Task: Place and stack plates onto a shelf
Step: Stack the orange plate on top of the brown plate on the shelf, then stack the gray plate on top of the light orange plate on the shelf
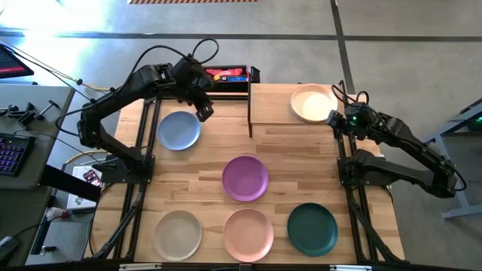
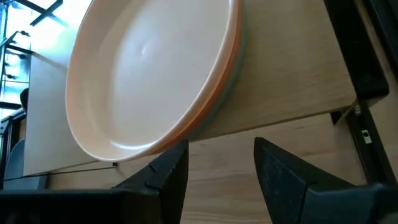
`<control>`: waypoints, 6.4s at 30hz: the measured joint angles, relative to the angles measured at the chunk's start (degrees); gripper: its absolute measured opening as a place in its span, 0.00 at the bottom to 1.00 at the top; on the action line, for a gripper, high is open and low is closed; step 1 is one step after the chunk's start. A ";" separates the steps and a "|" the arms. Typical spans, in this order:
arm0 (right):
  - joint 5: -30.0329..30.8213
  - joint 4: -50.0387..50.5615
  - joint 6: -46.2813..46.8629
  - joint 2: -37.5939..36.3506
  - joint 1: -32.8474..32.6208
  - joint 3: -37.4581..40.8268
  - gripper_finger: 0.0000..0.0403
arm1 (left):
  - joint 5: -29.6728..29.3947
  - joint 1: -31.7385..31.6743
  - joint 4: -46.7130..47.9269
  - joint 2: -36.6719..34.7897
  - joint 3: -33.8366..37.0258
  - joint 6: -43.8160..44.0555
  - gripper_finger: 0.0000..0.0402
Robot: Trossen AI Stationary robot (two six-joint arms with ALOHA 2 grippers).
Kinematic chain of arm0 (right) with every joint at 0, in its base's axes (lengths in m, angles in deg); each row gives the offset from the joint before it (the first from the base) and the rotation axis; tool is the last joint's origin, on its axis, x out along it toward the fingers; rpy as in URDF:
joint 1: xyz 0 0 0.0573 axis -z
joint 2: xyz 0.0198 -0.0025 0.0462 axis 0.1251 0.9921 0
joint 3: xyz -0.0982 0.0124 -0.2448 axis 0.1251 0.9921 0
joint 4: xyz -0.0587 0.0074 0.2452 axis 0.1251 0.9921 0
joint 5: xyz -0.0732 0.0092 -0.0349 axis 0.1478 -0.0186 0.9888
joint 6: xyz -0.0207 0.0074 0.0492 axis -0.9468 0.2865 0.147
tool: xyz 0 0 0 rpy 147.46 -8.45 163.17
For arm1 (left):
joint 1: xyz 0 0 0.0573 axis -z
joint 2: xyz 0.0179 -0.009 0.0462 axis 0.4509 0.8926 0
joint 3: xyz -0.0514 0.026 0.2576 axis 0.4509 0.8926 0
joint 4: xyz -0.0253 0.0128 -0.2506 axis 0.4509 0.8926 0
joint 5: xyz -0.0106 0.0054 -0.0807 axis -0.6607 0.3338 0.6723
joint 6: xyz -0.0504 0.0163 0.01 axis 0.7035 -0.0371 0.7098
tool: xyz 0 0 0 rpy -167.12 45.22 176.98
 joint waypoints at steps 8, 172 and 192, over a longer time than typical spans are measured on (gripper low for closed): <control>-0.12 -1.41 -1.72 -0.07 0.00 0.00 0.40 | 0.00 -0.04 -3.01 0.00 0.00 0.32 0.22; 1.49 -54.71 9.53 39.44 -57.71 0.02 0.40 | 1.75 61.66 -8.30 -13.97 47.74 40.63 0.22; 2.38 -55.08 11.04 40.98 -58.16 0.02 0.40 | -1.09 65.83 -14.45 2.30 47.74 41.41 0.22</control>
